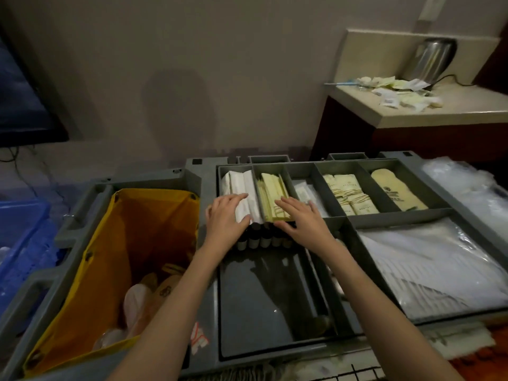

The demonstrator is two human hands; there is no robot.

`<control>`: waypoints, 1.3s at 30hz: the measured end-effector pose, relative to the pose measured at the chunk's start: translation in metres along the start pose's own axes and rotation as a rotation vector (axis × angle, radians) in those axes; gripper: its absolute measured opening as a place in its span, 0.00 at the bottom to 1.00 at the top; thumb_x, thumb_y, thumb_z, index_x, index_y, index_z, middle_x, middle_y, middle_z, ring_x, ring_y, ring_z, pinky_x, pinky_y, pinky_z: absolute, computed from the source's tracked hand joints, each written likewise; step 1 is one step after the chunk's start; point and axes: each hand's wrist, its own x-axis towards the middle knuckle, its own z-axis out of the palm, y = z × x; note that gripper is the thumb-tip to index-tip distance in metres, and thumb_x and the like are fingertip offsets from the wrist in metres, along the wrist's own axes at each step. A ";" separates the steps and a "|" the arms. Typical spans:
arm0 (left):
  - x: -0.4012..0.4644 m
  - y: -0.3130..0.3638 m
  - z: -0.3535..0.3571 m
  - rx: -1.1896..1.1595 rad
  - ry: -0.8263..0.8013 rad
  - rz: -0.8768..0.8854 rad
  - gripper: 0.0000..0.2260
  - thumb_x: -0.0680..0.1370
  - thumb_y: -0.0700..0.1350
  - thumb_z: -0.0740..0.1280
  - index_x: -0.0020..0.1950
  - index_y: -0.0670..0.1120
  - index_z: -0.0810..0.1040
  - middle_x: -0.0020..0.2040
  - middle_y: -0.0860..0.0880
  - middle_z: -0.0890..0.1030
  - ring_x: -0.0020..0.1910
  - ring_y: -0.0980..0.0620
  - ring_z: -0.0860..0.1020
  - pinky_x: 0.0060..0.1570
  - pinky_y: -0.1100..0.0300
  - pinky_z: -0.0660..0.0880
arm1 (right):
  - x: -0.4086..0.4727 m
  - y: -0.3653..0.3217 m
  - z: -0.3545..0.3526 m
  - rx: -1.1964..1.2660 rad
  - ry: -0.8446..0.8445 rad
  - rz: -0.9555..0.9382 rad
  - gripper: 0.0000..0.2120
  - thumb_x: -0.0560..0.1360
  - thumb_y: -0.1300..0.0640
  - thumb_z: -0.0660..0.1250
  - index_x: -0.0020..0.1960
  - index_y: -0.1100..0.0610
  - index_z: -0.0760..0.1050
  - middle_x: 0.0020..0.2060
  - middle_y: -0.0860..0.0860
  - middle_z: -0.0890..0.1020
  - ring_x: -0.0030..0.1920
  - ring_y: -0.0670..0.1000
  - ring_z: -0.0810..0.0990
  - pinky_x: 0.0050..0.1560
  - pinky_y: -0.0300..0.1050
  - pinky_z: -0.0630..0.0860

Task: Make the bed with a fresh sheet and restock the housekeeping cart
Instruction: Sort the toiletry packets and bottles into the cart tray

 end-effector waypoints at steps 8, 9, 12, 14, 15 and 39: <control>0.083 0.124 0.046 0.035 -0.122 0.264 0.25 0.78 0.52 0.64 0.74 0.53 0.63 0.75 0.52 0.63 0.75 0.51 0.56 0.73 0.51 0.50 | 0.000 0.102 -0.085 -0.070 0.081 0.165 0.26 0.79 0.42 0.56 0.76 0.46 0.57 0.76 0.44 0.57 0.76 0.44 0.50 0.74 0.53 0.43; 0.093 0.141 0.055 0.042 -0.137 0.276 0.25 0.78 0.52 0.63 0.75 0.54 0.62 0.75 0.53 0.62 0.75 0.51 0.55 0.73 0.51 0.48 | 0.000 0.119 -0.096 -0.080 0.085 0.185 0.26 0.79 0.42 0.55 0.76 0.46 0.57 0.76 0.44 0.56 0.76 0.45 0.50 0.74 0.54 0.44; 0.124 0.196 0.093 0.046 -0.190 0.320 0.26 0.78 0.52 0.63 0.75 0.54 0.60 0.77 0.53 0.58 0.76 0.51 0.52 0.74 0.48 0.45 | -0.003 0.186 -0.129 -0.085 0.130 0.235 0.26 0.80 0.42 0.55 0.75 0.47 0.57 0.76 0.45 0.55 0.76 0.45 0.49 0.75 0.55 0.44; 0.148 0.234 0.123 0.019 -0.231 0.341 0.26 0.79 0.52 0.63 0.75 0.55 0.60 0.77 0.53 0.57 0.77 0.52 0.51 0.74 0.46 0.44 | -0.004 0.241 -0.151 -0.097 0.152 0.259 0.26 0.80 0.42 0.55 0.75 0.46 0.57 0.76 0.45 0.55 0.76 0.45 0.49 0.75 0.55 0.44; 0.163 0.254 0.139 0.000 -0.250 0.345 0.26 0.79 0.52 0.63 0.75 0.55 0.59 0.77 0.53 0.56 0.77 0.52 0.50 0.74 0.46 0.43 | -0.002 0.273 -0.163 -0.098 0.151 0.272 0.26 0.80 0.42 0.55 0.75 0.46 0.57 0.76 0.44 0.54 0.76 0.45 0.48 0.75 0.55 0.44; 0.481 0.474 0.368 0.113 -0.040 0.144 0.26 0.80 0.61 0.53 0.76 0.54 0.58 0.78 0.53 0.54 0.77 0.53 0.46 0.73 0.46 0.40 | 0.291 0.677 -0.260 0.262 0.306 0.242 0.40 0.71 0.35 0.65 0.76 0.50 0.55 0.76 0.49 0.55 0.76 0.51 0.52 0.74 0.56 0.55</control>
